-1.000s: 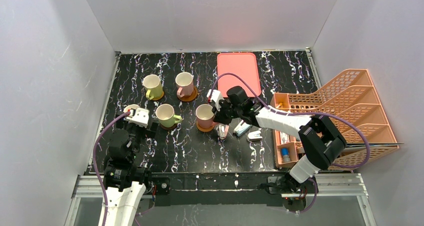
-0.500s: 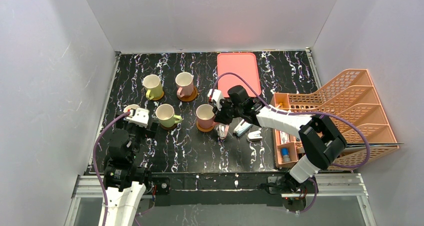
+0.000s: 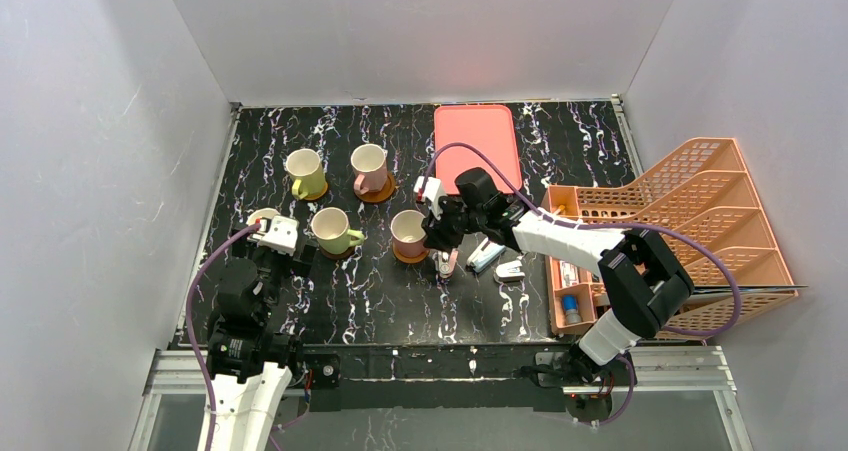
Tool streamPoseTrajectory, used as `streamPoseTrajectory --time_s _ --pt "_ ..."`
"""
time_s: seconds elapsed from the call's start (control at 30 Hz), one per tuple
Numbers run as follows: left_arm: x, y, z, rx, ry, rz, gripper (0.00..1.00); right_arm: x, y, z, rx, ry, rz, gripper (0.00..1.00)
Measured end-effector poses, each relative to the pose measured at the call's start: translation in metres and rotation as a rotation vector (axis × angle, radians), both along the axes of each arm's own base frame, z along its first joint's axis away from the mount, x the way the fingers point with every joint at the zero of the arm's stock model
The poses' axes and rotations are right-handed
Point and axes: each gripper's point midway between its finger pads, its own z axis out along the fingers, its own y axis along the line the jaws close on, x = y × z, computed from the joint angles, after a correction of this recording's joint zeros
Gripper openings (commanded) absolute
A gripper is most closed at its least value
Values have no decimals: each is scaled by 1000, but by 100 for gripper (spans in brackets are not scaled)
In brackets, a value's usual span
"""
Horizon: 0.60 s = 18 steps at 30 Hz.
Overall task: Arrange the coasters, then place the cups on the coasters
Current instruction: Place the cup on the coaster.
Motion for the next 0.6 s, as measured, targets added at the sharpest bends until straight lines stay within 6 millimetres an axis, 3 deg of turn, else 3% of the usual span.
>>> streamPoseTrajectory --time_s 0.17,0.37,0.6 --pt "0 0 0 0 0 0 98 0 -1 2 10 7 5 65" --pt "0 0 0 0 0 0 98 3 -4 15 43 -1 -2 97" --pt "0 0 0 0 0 0 98 9 -7 27 64 -13 -26 98"
